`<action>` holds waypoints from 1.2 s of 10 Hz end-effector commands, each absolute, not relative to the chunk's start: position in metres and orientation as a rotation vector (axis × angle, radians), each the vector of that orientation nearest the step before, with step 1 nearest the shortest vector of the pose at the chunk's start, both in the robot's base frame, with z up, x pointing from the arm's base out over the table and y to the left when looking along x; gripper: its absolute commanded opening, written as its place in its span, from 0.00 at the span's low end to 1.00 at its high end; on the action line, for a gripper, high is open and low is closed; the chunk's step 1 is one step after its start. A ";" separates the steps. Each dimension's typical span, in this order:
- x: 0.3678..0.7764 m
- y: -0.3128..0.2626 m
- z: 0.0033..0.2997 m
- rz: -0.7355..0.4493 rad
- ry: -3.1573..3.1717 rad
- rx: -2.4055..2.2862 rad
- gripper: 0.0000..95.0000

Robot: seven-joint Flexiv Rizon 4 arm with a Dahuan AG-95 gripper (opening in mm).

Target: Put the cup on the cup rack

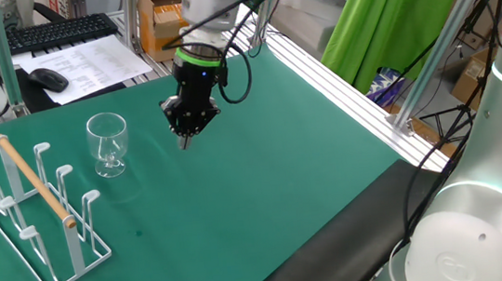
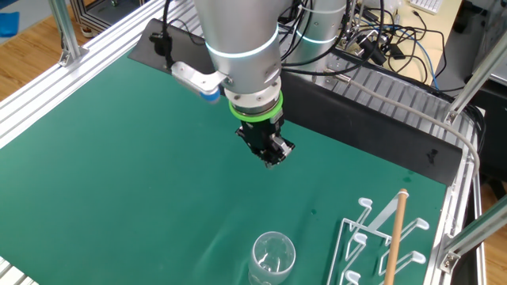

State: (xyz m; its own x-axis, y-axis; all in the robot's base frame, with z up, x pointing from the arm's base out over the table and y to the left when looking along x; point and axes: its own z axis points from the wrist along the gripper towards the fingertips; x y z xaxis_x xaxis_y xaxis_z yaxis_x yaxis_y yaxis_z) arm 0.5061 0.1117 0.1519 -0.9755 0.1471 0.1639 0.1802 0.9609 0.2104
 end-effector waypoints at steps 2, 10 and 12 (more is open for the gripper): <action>0.504 0.113 0.153 -0.365 -2.985 -0.323 0.00; 0.519 0.137 0.160 -0.430 -2.937 -0.441 0.00; 0.520 0.139 0.161 -0.433 -2.936 -0.450 0.00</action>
